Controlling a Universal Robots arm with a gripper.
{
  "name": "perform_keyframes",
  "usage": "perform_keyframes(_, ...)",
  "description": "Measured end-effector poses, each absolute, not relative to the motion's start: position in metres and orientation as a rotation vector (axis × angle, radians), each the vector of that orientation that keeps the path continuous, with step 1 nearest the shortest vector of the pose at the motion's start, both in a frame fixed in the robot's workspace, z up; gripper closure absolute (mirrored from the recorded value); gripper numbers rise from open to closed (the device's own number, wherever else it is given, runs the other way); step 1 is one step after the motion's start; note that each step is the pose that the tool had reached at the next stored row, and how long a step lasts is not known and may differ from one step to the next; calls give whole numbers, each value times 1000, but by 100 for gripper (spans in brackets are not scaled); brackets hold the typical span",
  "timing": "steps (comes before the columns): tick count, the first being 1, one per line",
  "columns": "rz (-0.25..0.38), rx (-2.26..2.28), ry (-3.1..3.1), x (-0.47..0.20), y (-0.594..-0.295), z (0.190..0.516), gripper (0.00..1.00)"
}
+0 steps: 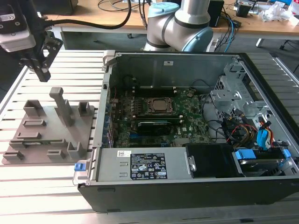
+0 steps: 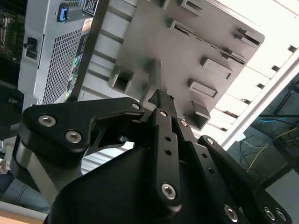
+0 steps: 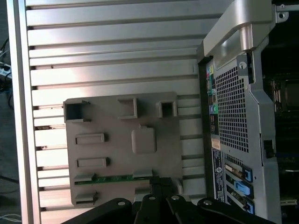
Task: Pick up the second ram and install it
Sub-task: 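Reach for the second ram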
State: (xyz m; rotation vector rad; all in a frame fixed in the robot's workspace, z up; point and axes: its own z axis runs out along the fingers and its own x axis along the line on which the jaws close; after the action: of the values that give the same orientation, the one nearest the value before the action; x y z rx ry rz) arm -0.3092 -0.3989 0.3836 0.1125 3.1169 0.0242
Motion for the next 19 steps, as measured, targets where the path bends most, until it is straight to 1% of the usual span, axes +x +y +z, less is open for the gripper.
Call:
perform_keyframes(7, 24, 112, 3117, -298, -399, 383, 89)
perform_keyframes(8, 29, 112, 3117, -304, -399, 383, 89)
perform_keyframes(10, 65, 106, 3118, -313, -402, 383, 89)
perform_keyframes(12, 81, 98, 3118, -315, -404, 382, 89)
perform_keyframes(19, 89, 21, 3121, -339, -410, 381, 89)
